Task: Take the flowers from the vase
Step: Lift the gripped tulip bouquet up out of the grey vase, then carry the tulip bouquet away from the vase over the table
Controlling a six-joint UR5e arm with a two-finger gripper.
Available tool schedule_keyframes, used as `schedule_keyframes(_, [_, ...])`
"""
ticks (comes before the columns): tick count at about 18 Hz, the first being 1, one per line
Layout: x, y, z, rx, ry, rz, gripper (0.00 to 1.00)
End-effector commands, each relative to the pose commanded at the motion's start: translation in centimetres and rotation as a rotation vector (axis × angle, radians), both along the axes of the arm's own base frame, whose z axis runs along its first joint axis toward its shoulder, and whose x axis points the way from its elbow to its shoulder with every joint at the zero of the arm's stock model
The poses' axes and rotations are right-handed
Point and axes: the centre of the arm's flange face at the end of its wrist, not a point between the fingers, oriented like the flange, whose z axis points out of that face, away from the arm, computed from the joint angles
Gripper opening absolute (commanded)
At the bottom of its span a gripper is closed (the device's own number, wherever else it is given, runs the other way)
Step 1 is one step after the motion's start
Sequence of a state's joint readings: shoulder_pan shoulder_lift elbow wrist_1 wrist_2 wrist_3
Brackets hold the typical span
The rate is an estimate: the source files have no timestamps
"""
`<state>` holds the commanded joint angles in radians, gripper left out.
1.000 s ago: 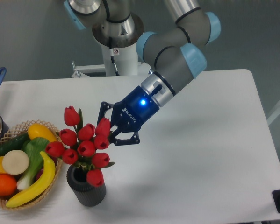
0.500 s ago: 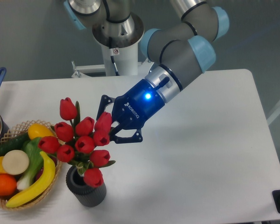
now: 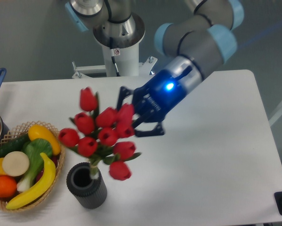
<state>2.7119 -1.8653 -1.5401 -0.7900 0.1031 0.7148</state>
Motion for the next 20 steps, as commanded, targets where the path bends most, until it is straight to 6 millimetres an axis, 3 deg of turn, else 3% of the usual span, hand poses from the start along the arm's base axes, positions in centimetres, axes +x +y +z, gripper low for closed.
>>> schedule_keyframes(2, [-1.1,-1.7,0.7,0.032,-0.011,0.015,0.02])
schedule_keyframes(8, [-2.4,-2.8,-0.1,-0.012,0.035,0.069,0.02])
schedule_keyframes(9, [-2.6,-2.8,-0.5,-0.056,0.071,0.097,0.02])
schedule_keyframes(11, [-3.1,-2.9,-1.3,-0.137,0.185,0.145,0.17])
schedule_keyframes(14, [-3.0,-3.6,-2.4,-0.237,0.271,0.191,0.05])
schedule_keyframes(17, [-2.1,-5.1,-3.6,-0.4,0.368,0.26,0.05])
schedule_keyframes(20, [-0.7,-8.3,-6.2,-0.684,0.493,0.348,0.08])
